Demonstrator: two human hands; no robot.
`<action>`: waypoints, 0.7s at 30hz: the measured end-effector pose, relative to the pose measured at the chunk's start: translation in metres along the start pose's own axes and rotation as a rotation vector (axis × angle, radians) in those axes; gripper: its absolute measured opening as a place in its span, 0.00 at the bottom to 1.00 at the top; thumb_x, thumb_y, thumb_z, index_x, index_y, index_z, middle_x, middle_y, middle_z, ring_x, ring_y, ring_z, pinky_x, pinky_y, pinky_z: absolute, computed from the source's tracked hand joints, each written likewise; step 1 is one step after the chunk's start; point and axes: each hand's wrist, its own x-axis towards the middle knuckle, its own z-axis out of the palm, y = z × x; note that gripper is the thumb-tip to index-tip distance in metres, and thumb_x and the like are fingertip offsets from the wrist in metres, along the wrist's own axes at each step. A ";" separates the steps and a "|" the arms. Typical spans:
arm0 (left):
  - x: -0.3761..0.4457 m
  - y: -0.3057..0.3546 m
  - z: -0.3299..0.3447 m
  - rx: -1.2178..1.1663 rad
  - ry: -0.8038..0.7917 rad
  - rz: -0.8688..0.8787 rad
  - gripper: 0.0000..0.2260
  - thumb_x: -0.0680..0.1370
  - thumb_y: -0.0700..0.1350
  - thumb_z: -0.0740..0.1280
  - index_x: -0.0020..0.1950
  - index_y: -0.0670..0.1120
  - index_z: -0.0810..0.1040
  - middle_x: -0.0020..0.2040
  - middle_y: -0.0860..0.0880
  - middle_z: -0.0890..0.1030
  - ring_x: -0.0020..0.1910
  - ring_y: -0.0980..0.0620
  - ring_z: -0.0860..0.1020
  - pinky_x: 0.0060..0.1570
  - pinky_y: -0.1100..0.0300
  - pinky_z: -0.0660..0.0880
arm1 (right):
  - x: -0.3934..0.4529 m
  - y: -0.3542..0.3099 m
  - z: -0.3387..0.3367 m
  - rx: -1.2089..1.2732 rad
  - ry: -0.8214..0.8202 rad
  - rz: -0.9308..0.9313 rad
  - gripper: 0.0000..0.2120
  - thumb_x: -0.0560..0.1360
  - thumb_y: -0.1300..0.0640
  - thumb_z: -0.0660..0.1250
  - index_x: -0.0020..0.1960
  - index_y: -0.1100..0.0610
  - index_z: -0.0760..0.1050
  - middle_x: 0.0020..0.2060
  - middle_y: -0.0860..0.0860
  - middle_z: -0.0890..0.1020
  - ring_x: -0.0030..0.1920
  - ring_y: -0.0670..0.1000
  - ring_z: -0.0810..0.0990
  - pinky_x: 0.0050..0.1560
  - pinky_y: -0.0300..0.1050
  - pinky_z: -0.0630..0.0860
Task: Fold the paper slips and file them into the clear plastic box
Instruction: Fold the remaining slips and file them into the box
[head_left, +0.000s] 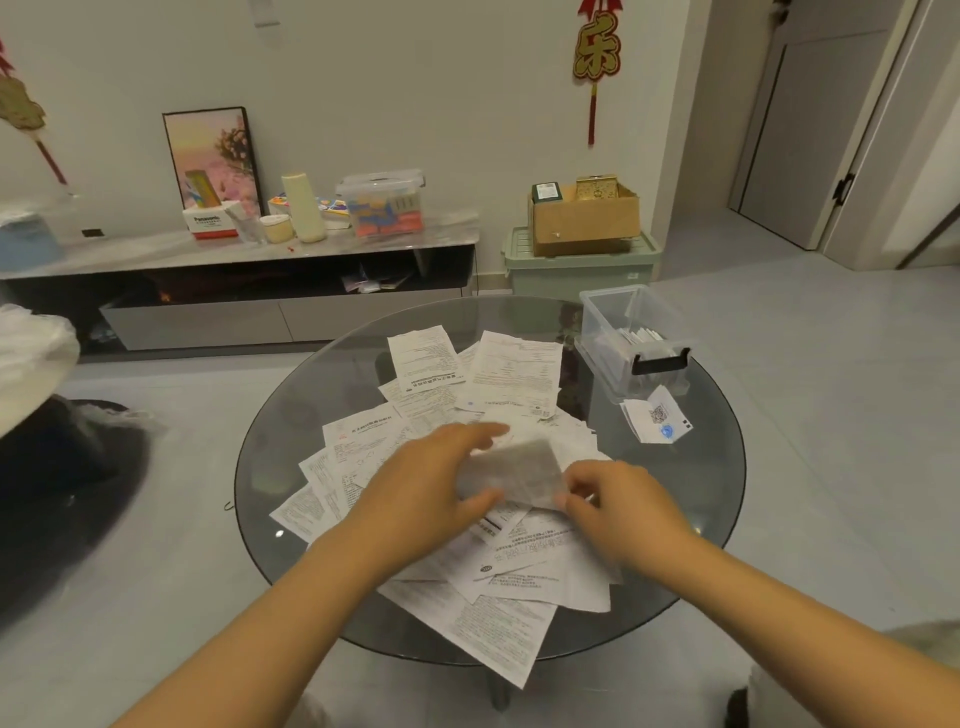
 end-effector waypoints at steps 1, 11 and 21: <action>0.001 -0.005 -0.002 -0.009 0.034 -0.022 0.27 0.73 0.51 0.70 0.70 0.59 0.65 0.63 0.59 0.73 0.58 0.62 0.72 0.62 0.58 0.71 | 0.001 0.003 -0.003 0.040 -0.020 0.038 0.08 0.76 0.53 0.64 0.40 0.53 0.75 0.42 0.50 0.82 0.41 0.50 0.77 0.38 0.41 0.71; 0.013 0.002 0.026 0.299 0.126 -0.027 0.33 0.74 0.52 0.69 0.76 0.52 0.57 0.76 0.46 0.52 0.74 0.45 0.53 0.72 0.49 0.52 | 0.001 0.022 -0.007 0.236 -0.091 0.216 0.08 0.76 0.57 0.64 0.52 0.60 0.74 0.43 0.47 0.82 0.40 0.48 0.81 0.36 0.36 0.76; 0.000 0.009 0.069 0.277 -0.395 0.217 0.23 0.81 0.58 0.48 0.76 0.59 0.50 0.77 0.57 0.44 0.75 0.57 0.39 0.75 0.54 0.40 | -0.007 0.025 0.002 0.020 0.088 0.160 0.41 0.70 0.46 0.70 0.73 0.49 0.47 0.57 0.46 0.73 0.57 0.50 0.75 0.52 0.47 0.75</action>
